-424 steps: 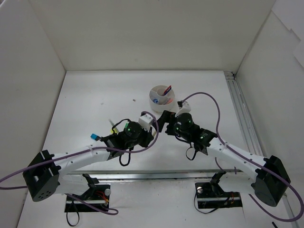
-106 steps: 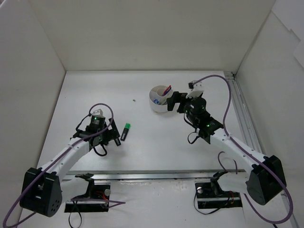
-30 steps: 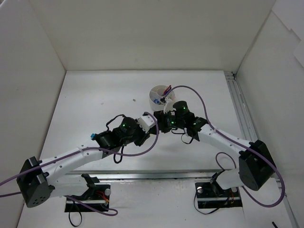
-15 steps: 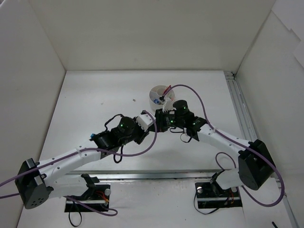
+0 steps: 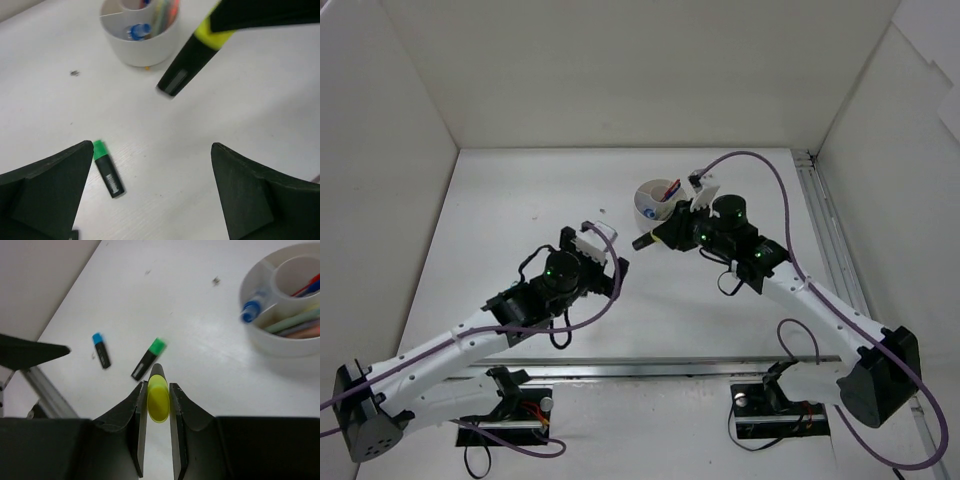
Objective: Sort the stationery into containers
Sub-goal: Place the stationery in the storage box.
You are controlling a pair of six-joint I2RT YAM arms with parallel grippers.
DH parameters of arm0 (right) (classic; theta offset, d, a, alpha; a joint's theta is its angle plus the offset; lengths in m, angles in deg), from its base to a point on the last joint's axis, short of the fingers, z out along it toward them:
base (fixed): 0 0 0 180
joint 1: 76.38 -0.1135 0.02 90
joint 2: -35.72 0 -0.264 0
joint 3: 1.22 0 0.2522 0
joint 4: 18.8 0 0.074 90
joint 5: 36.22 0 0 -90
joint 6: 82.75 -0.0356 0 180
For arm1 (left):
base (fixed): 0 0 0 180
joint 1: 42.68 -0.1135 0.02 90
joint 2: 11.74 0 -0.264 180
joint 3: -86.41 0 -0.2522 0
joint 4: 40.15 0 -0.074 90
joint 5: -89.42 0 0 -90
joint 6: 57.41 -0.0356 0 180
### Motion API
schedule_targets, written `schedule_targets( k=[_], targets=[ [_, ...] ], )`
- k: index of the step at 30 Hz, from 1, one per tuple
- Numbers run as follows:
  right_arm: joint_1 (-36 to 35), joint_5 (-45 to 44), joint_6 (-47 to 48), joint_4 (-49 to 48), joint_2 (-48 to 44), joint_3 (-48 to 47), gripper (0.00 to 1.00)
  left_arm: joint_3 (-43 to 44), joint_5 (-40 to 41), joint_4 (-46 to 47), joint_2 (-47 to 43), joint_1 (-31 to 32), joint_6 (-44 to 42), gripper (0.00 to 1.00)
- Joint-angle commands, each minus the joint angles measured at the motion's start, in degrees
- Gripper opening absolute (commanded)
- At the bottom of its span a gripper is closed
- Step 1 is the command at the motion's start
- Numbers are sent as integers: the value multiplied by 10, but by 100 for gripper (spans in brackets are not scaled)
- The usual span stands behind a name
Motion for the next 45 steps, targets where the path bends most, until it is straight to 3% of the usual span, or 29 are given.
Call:
schedule_targets(
  k=[1,6,8,11,17,24,32,39,45],
  targets=[
    [35,-82,38,-9,-30,-51,0,-7,115,-20,-44,-38,104,100],
    [89,-117,90,2,-25,-91,0,1,187,-145,-72,-117,243,100],
    [123,-116,103,11,-12,-117,0,29,213,-252,-71,-164,359,100],
    [166,-100,122,15,18,-151,0,39,199,-339,-69,-230,438,100],
    [233,-24,167,7,120,-233,0,-8,106,-308,-90,-339,427,100],
    [257,56,221,7,263,-334,0,-4,2,-266,-3,-454,392,100],
    [249,122,229,-19,337,-361,0,-2,-37,-220,50,-466,365,97],
    [218,93,249,-17,388,-388,0,-11,-28,-212,24,-466,353,100],
    [193,57,251,-9,378,-373,0,-10,-27,-211,26,-466,346,100]
  ],
)
